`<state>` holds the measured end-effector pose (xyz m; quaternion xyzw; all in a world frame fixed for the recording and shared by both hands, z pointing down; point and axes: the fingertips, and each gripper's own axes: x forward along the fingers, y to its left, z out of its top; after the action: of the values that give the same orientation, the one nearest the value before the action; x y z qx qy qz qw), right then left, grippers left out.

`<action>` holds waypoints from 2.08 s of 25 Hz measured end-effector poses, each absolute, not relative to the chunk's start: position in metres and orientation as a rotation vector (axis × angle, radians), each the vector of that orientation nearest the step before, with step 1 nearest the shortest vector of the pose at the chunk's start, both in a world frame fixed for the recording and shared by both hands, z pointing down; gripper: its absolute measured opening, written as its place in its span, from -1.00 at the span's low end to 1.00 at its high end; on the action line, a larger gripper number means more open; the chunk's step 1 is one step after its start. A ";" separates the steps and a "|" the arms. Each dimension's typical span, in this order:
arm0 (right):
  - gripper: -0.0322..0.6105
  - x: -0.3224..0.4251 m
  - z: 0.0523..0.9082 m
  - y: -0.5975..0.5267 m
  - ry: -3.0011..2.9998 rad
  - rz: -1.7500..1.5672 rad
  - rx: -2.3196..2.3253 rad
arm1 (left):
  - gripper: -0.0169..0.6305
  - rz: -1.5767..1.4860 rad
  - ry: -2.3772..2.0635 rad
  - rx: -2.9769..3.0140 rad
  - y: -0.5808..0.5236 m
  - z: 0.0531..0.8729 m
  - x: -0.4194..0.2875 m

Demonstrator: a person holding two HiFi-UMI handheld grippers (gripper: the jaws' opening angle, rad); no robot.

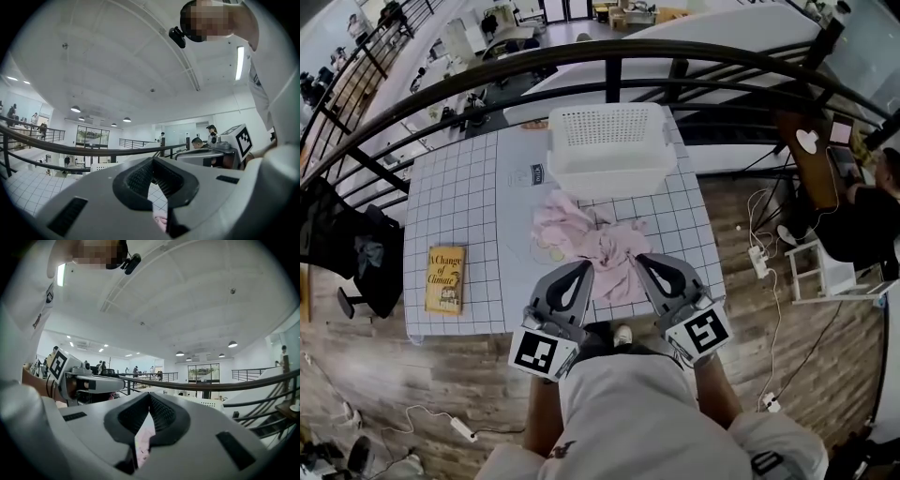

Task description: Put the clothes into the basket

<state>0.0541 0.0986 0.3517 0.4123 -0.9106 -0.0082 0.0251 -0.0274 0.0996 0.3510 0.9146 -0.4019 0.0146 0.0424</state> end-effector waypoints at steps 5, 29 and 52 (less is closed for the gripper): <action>-0.85 0.050 0.355 0.075 -2.794 0.008 1.287 | -0.94 0.064 -1.223 2.796 0.074 0.357 -0.035; -0.85 0.039 0.368 -0.014 -2.705 0.023 1.384 | -0.94 0.035 -1.052 2.836 -0.019 0.366 -0.045; -0.47 0.038 0.484 -0.019 -2.420 0.039 0.870 | -0.94 0.240 -1.016 2.775 -0.023 0.434 -0.021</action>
<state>0.0377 -0.0189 0.4844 0.3246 -0.9030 0.0146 0.2811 -0.0205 -0.0232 0.4342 0.9323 -0.3415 0.0806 0.0882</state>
